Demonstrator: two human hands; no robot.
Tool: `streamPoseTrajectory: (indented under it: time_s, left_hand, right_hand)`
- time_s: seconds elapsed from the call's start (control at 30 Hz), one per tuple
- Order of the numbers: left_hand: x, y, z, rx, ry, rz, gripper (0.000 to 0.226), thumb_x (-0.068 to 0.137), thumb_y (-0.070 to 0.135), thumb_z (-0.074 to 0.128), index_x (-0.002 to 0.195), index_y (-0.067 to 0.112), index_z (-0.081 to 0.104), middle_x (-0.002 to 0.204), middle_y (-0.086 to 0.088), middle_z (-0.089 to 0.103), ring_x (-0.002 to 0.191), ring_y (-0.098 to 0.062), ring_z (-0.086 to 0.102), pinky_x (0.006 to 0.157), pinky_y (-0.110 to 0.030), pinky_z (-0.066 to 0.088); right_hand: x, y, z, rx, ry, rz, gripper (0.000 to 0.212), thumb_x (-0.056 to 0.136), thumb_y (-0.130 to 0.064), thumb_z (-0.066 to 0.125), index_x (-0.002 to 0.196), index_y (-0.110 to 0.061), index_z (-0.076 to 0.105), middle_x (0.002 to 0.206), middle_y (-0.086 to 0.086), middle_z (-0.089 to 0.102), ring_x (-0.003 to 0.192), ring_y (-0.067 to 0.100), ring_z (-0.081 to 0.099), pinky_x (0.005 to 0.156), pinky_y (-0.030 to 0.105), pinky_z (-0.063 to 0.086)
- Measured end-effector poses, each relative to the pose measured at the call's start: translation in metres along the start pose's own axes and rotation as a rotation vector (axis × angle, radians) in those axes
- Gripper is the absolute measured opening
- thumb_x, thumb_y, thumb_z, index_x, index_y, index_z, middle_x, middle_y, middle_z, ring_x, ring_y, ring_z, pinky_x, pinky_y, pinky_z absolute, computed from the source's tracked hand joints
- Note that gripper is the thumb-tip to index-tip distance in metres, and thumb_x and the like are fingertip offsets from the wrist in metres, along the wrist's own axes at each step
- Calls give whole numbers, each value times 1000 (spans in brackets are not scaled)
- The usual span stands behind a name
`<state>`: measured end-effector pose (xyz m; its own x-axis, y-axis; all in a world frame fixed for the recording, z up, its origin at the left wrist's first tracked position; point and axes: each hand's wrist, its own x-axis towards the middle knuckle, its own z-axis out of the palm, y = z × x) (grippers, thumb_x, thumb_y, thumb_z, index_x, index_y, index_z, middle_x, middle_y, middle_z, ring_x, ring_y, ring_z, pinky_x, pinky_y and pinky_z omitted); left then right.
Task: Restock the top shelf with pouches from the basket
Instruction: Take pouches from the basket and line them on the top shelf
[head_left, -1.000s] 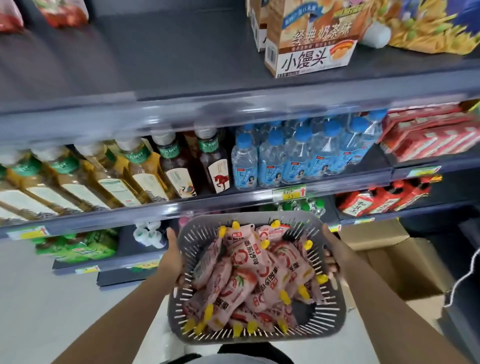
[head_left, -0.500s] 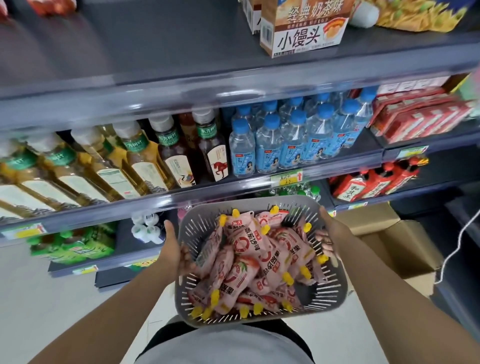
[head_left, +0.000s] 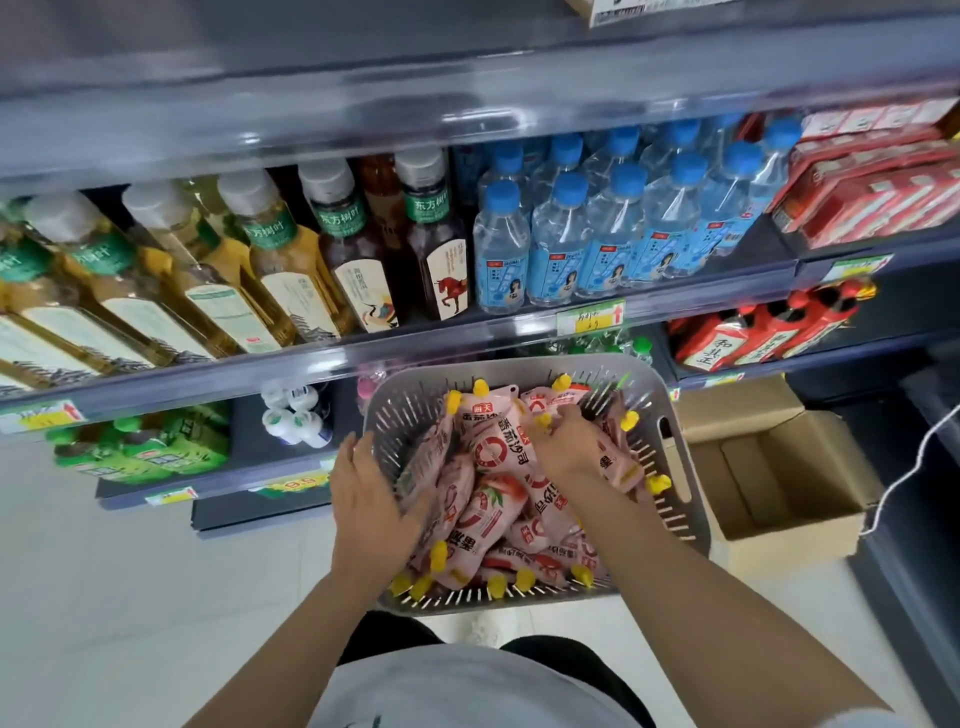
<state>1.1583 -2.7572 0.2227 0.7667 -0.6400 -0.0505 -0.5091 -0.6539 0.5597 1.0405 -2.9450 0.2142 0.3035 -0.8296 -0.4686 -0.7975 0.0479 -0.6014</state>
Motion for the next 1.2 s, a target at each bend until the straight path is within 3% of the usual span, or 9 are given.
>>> streamPoseTrajectory:
  time_s: [0.07,0.13,0.23,0.5,0.67,0.83,1.1,1.13,1.2]
  left_hand:
    - [-9,1,-2,49,-10,153,73,84,49,59,139,7,37,147,-17,30,136,-32,24,111,-45,22]
    - [-9,2,-2,67,-89,267,66,85,50,53,138,12,39,148,-12,28,137,-28,23,110,-38,20]
    - [-2,9,5,3,-212,293,59,89,33,61,141,15,38,148,-5,27,138,-18,21,113,-30,17]
    - [41,48,31,-93,-383,313,79,73,25,79,137,17,33,137,-4,43,130,-21,38,109,-41,35]
    - [56,61,36,-307,-477,165,101,50,40,91,128,23,29,124,1,52,115,-17,52,97,-43,46]
    - [38,82,34,-460,-384,225,125,44,45,94,140,23,17,128,5,42,117,-11,46,95,-30,42]
    - [29,63,24,-261,-230,264,127,49,38,83,148,18,6,136,-3,32,123,-19,36,100,-44,42]
    - [30,60,21,-238,-225,239,128,49,38,84,148,19,5,137,-3,31,124,-19,35,100,-44,42]
    - [32,55,17,-211,-207,152,132,49,39,86,149,20,3,139,-2,29,127,-21,32,102,-43,40]
  right_hand:
    - [5,-3,4,-40,-75,28,44,95,-37,52,126,-6,49,106,13,62,99,30,59,76,32,45]
    - [10,-2,3,-148,-89,-14,25,96,-32,51,99,-8,56,80,4,55,83,24,53,59,25,39]
    - [8,-2,2,-270,-77,-163,37,98,-37,48,67,-19,37,64,-4,41,67,19,47,46,24,28]
    - [-18,-16,-30,-337,-115,-738,18,92,-19,59,89,-2,61,85,9,59,78,24,56,69,35,47]
    - [-25,-46,-80,59,-185,-610,19,88,-15,66,70,-12,59,74,4,61,73,19,58,73,38,50]
    - [-36,-63,-90,314,-235,-472,22,89,-16,66,69,-13,57,70,4,56,60,8,57,50,12,41]
    - [-36,-57,-61,550,-240,-219,20,89,-31,64,75,-17,62,70,0,63,60,9,61,58,21,51]
    - [-34,-49,-60,548,-227,-141,21,91,-38,61,87,-17,64,81,3,68,71,15,67,67,29,57]
    - [-31,-24,-57,22,-124,-54,33,94,-37,54,112,-10,58,97,11,68,88,28,67,80,39,56]
